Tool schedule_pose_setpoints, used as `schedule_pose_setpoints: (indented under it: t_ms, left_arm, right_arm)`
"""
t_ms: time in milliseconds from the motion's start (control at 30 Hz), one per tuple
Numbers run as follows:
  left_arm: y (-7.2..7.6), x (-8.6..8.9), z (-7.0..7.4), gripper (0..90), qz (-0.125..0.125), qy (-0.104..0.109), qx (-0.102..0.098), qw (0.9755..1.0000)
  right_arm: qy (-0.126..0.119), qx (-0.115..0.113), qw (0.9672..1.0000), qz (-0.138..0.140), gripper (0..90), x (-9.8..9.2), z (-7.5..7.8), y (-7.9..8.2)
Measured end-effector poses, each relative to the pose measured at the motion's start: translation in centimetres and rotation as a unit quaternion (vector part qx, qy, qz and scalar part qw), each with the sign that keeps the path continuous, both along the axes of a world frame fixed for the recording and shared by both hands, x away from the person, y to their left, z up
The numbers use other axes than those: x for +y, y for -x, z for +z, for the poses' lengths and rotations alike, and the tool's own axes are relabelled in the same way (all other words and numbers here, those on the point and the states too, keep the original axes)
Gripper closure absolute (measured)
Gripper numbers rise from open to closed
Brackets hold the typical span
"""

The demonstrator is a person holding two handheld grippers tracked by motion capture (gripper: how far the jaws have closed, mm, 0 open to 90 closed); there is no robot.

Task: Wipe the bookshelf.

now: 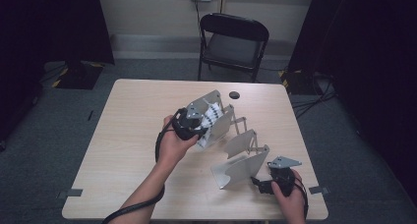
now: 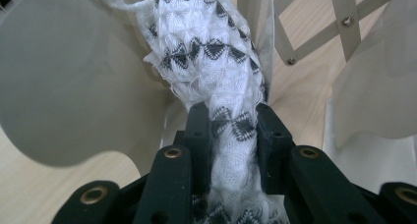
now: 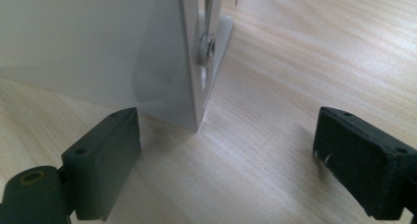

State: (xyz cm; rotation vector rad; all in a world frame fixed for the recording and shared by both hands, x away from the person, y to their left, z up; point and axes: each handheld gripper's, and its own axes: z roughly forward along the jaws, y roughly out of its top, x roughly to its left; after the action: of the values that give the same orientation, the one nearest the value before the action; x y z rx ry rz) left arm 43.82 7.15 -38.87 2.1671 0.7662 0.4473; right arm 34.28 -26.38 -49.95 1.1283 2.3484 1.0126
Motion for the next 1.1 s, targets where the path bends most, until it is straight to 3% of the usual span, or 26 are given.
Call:
schedule_pose_setpoints:
  t_ms: [233,533,833,1100]
  left_arm:
    - [-0.4,-0.9,-0.5,71.3,-0.012,-0.002,0.001,0.9999]
    - [-0.3,-1.1,-2.4,71.3,-0.013,-0.007,0.023,0.9996]
    - [-0.3,-1.4,-4.3,71.1,-0.019,-0.025,0.034,0.9989]
    - [-0.2,-0.7,-6.9,67.2,0.005,-0.038,0.055,0.9977]
  right_arm:
    - [0.001,0.0,1.0,0.0,10.1,0.0,0.0,0.0]
    - [0.001,0.0,1.0,-0.001,10.1,0.0,0.0,0.1]
    - [0.0,0.0,1.0,-0.001,10.2,0.0,0.0,0.1]
    - [0.001,-0.001,1.0,0.0,10.2,0.1,0.0,0.2]
